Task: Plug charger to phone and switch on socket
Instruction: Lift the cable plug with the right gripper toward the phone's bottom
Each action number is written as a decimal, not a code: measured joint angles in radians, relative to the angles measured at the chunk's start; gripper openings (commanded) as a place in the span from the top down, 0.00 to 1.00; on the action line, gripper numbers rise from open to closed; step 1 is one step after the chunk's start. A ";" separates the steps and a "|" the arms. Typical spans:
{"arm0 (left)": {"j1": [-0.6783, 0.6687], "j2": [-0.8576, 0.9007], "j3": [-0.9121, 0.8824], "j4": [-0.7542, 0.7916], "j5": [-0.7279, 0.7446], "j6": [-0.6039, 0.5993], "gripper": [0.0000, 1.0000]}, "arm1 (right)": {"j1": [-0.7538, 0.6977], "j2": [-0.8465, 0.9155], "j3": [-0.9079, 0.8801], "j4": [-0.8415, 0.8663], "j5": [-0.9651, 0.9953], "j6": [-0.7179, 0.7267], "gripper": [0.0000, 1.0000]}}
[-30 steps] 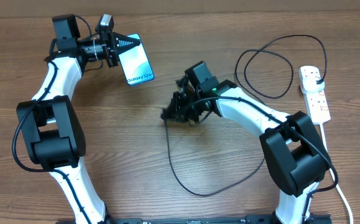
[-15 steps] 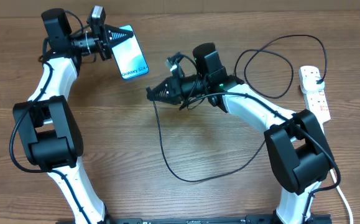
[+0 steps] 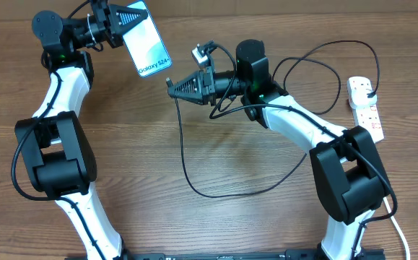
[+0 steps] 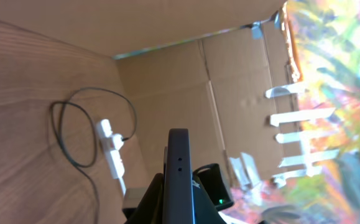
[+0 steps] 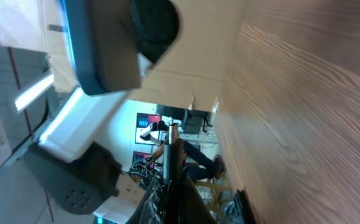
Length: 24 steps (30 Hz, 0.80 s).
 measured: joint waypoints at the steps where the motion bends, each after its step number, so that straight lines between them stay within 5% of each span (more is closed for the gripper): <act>1: 0.000 0.000 0.000 0.017 -0.006 -0.037 0.96 | 0.000 0.000 0.000 0.032 -0.005 0.019 0.96; 10: 0.000 0.000 0.000 0.049 -0.023 -0.217 0.96 | 0.000 0.001 0.000 0.194 -0.027 0.107 0.96; 24: -0.014 0.000 0.000 0.049 -0.066 -0.257 0.96 | 0.000 0.001 0.000 0.377 -0.031 0.171 0.96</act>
